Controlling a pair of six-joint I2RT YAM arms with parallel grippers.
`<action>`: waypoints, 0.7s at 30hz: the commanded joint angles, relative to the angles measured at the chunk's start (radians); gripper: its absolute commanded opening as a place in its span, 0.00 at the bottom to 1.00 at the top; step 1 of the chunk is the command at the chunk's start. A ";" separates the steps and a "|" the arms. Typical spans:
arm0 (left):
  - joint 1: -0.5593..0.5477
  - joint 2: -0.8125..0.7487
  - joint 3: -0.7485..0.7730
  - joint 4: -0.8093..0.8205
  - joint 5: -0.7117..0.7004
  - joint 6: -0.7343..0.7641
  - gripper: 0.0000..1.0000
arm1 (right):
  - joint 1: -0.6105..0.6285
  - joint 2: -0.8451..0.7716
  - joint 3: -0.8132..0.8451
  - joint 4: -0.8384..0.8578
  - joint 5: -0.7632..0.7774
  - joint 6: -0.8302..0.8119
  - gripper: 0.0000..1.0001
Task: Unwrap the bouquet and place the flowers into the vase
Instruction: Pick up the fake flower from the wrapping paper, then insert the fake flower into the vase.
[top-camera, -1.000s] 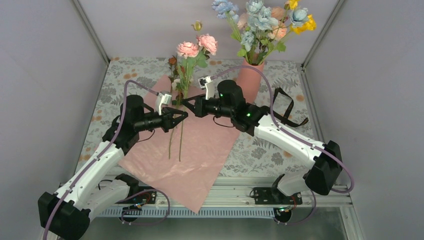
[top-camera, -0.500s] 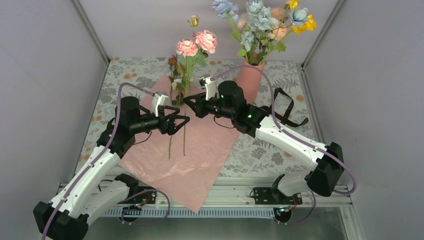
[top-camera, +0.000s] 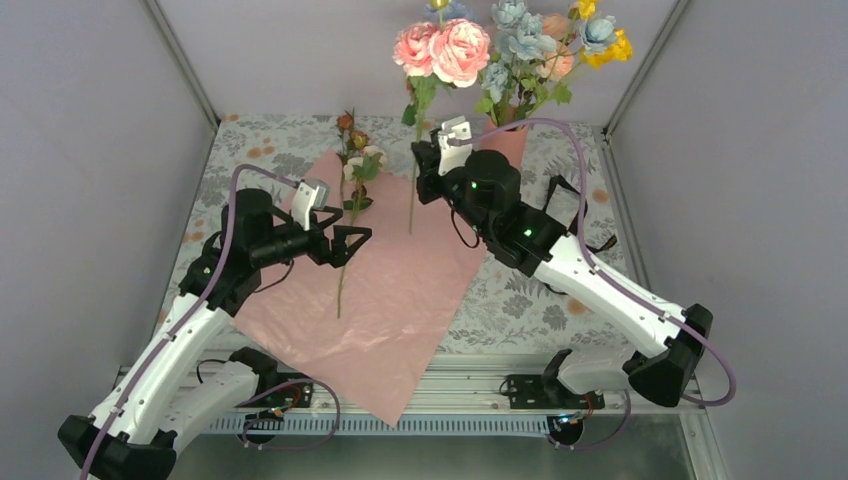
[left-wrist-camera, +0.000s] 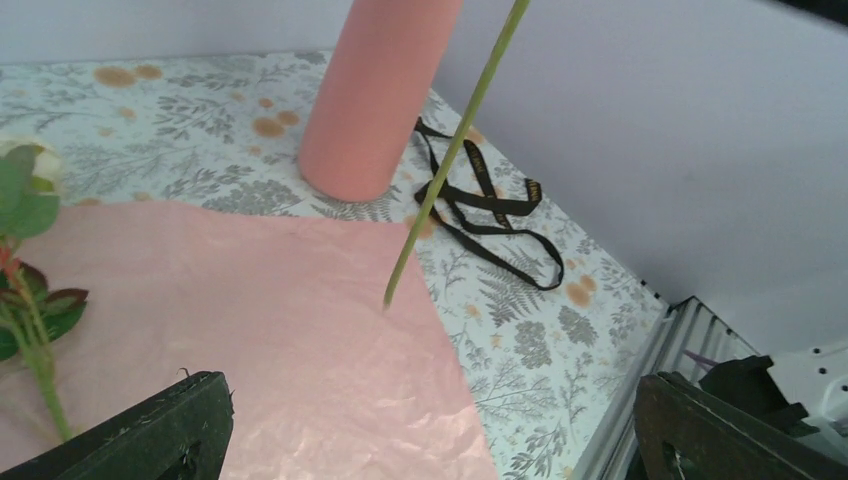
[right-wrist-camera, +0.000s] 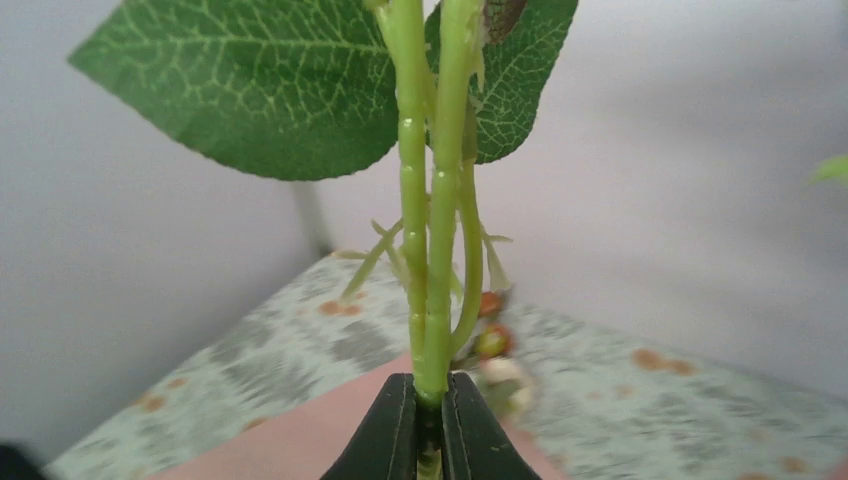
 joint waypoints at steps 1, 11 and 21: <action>-0.005 -0.014 0.002 -0.041 -0.063 0.060 1.00 | -0.008 -0.009 0.067 0.043 0.328 -0.186 0.04; -0.004 -0.023 -0.047 -0.036 -0.134 0.080 1.00 | -0.208 0.024 0.258 -0.019 0.366 -0.168 0.04; -0.005 -0.037 -0.056 -0.027 -0.121 0.080 1.00 | -0.335 0.064 0.333 0.027 0.409 -0.197 0.04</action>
